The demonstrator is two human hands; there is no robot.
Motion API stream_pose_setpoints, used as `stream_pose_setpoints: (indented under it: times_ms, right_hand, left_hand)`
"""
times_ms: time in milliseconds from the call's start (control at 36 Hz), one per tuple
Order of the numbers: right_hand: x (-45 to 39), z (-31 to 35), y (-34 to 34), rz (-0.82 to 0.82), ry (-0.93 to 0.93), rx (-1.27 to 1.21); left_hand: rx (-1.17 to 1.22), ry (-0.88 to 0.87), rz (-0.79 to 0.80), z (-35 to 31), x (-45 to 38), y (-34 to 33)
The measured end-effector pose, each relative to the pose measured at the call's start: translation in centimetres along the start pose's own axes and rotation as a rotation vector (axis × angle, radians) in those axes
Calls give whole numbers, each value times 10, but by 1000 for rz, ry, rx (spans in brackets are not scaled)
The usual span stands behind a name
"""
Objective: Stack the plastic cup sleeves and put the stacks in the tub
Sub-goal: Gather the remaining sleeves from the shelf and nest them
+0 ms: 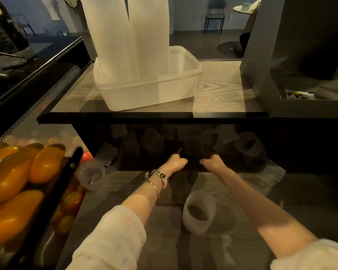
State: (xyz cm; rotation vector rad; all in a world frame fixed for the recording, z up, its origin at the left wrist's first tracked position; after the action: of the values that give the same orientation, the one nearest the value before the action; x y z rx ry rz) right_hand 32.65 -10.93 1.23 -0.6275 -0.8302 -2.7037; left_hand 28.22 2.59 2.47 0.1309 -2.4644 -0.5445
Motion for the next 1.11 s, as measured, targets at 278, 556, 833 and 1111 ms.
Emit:
stream_pose_setpoints:
  times_ms: [278,556,833,1111]
  right_hand:
    - [-17,8,-1,54,-106,113]
    - [-17,3,-7,40,-102,-4]
    - [14,-20,-19,29,222,36]
    - [36,-58,-18,257,318,77]
  left_hand:
    - [39,153,54,-15,-19,-6]
    - [85,129,10,-12,-24,-15]
    - [-100,-104,-35,17,-6,-28]
    - [-105,-97,170,65,8,-27]
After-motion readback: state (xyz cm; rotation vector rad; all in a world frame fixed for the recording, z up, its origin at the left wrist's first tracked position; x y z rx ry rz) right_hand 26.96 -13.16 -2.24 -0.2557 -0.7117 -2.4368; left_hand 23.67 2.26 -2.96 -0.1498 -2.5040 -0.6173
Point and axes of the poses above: each hand's wrist, its own x-axis away from the middle knuckle, its own y-axis out of the back of the hand, z = x × y, the point moved 1 cm from there along -x, towards the middle knuckle, and after that the axes turned 2 degrees about y, right-handed, at the moved point
